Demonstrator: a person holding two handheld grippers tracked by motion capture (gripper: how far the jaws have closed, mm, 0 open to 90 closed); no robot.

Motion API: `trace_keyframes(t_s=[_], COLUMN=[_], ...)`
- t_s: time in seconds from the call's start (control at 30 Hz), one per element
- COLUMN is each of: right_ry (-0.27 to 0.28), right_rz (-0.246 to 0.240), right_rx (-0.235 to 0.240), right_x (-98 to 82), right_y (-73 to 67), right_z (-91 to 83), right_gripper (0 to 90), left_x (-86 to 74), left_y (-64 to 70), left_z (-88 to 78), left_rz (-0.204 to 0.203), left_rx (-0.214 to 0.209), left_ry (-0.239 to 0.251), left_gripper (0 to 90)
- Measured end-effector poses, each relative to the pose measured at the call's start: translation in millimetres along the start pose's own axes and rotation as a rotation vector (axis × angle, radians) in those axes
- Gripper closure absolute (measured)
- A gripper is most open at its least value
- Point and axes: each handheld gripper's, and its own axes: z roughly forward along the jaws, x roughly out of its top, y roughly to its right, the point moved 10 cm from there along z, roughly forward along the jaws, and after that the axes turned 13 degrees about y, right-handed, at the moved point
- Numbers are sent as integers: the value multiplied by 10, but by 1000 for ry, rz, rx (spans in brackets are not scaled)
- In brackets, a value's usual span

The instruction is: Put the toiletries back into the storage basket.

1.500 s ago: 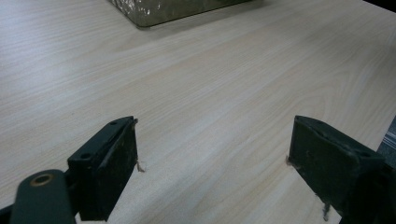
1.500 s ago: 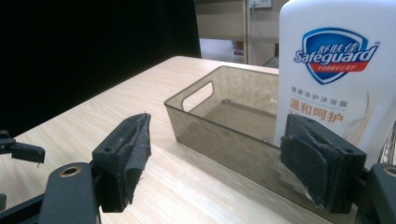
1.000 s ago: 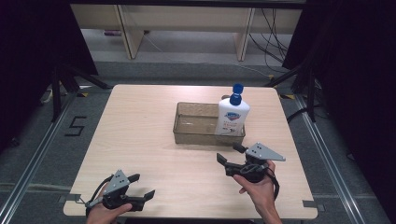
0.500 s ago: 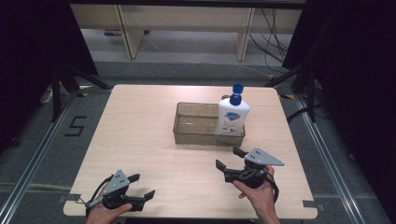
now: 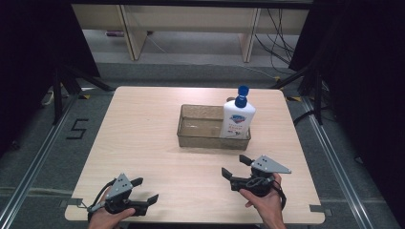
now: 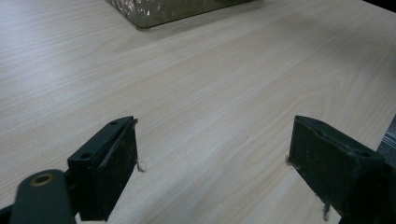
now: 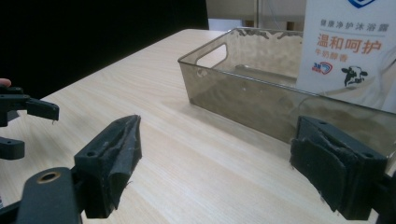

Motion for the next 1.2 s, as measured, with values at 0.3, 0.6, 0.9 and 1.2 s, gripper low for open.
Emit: trace_keyframes(t_s=[0.3, 0.6, 0.9, 1.2], right_ry=[-20, -38, -64, -59], right_rz=[-29, 6, 25, 4], right_rx=[14, 20, 21, 14], right_x=[-68, -174, -264, -321], right_y=[8, -34, -45, -43], right_z=[-39, -70, -166, -216], right_gripper=[166, 166, 163, 162], left_x=[-4, 1, -11, -13], left_y=[-3, 3, -2, -3], left_z=[1, 1, 4, 6], left_rz=[-1, -8, -3, -3], left_rx=[3, 5, 11, 12], left_ry=[-3, 3, -6, -7], left_gripper=[149, 149, 149, 149])
